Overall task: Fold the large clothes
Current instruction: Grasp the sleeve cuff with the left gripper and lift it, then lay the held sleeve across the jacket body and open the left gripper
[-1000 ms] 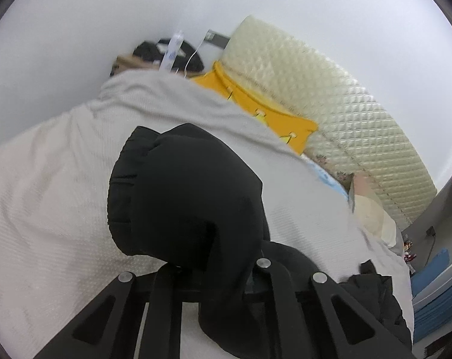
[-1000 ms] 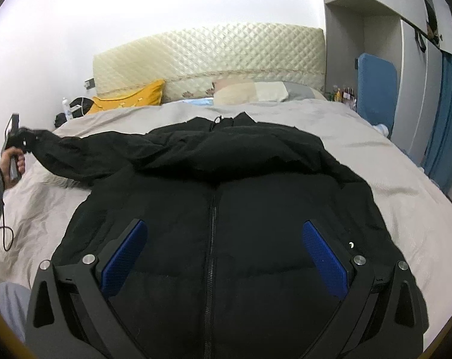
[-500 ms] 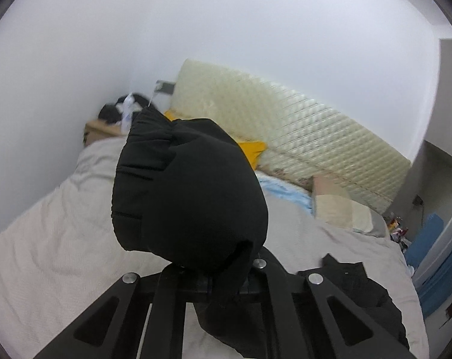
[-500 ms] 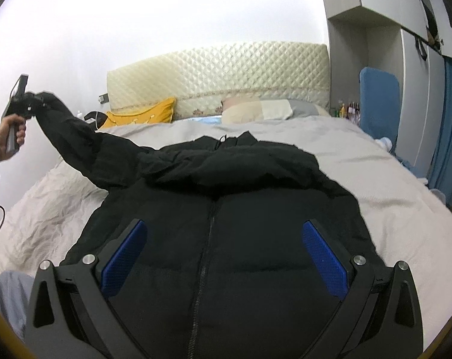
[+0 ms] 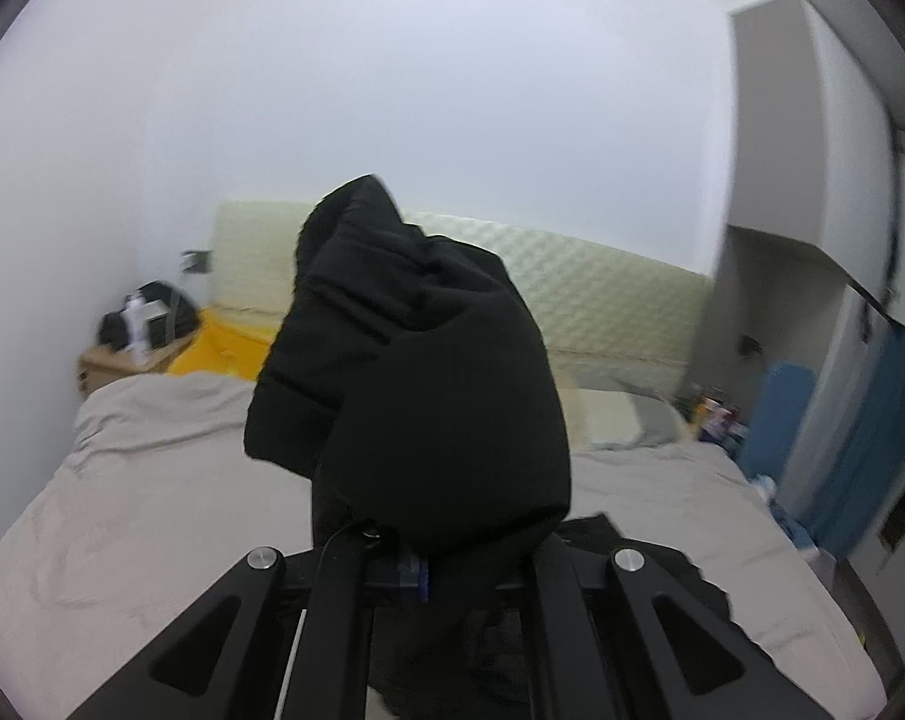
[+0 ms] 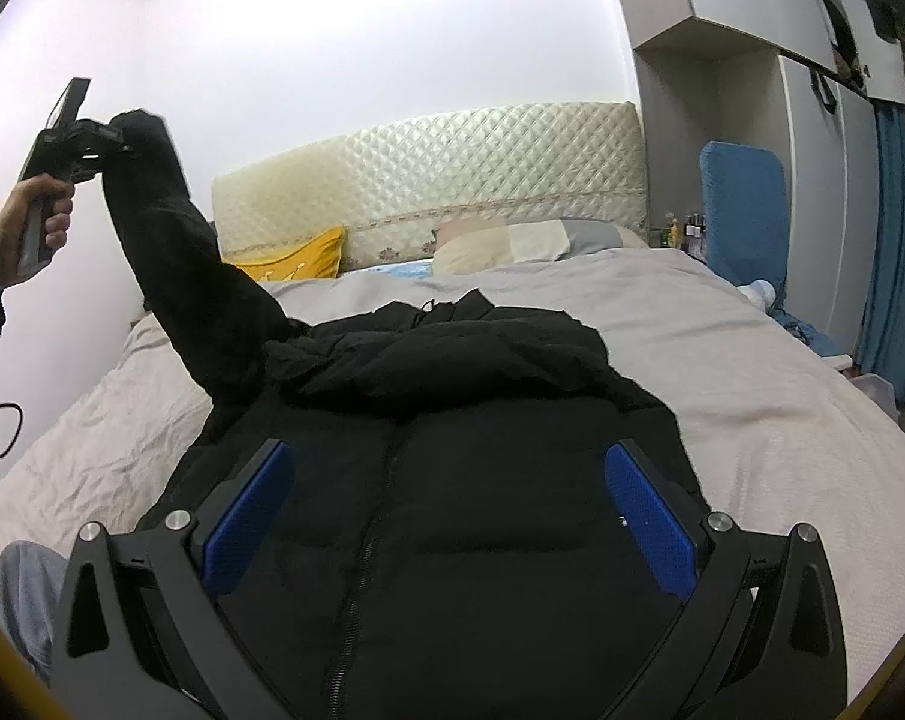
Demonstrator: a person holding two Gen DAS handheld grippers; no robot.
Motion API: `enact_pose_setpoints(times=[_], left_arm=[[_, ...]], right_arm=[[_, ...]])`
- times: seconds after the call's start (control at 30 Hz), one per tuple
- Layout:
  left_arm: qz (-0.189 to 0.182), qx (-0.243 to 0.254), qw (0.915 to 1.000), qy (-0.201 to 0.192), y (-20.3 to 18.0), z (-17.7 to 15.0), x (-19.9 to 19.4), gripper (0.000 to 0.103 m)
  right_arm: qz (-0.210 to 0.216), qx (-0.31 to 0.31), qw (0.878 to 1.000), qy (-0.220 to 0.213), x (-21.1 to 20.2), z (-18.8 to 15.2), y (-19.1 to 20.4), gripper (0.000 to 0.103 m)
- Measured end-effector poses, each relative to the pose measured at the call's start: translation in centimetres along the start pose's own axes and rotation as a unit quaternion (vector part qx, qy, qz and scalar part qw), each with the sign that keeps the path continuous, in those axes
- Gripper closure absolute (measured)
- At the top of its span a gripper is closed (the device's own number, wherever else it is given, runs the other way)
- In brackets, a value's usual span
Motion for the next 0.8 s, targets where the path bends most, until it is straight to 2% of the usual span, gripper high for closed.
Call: enact_pose_setpoints(times=[0.2,0.37,0.53,0.8], left_arm=[[-0.059,0.039,0.9975,0.003,-9.9,-1.0,0.8,0.097],[-0.106,0.069,0.9918,0.018,-17.5,-3.7,3.3,0.097],[-0.156,0.084,0.9832,0.046,-24.5,-7.8,6.2,0.097],[-0.201,0.086,0.9695,0.111,-32.3,-15.6,11.2,0.097]], right_arm=[[-0.001,0.025,1.000,-0.010,-0.7,0.3,-2.3,0.000],[-0.033,0.059,0.997,-0.036,-1.4,1.0,-3.9,0.000],[-0.033,0.076,0.996,-0.031,-0.9,0.8,-5.2,0.000],[-0.024,0.114,0.992,-0.041,-0.9,0.8,-6.7,0.000]])
Point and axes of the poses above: each gripper's, at about its wrist camera, not at the fingertips, and x roughly the way its jaws point, y to its left, z to its top, the point moved 5 cm from there along x, roughly the way its jaws point, and after that the axes turned 2 degrees about z, right-handed, at the moved point
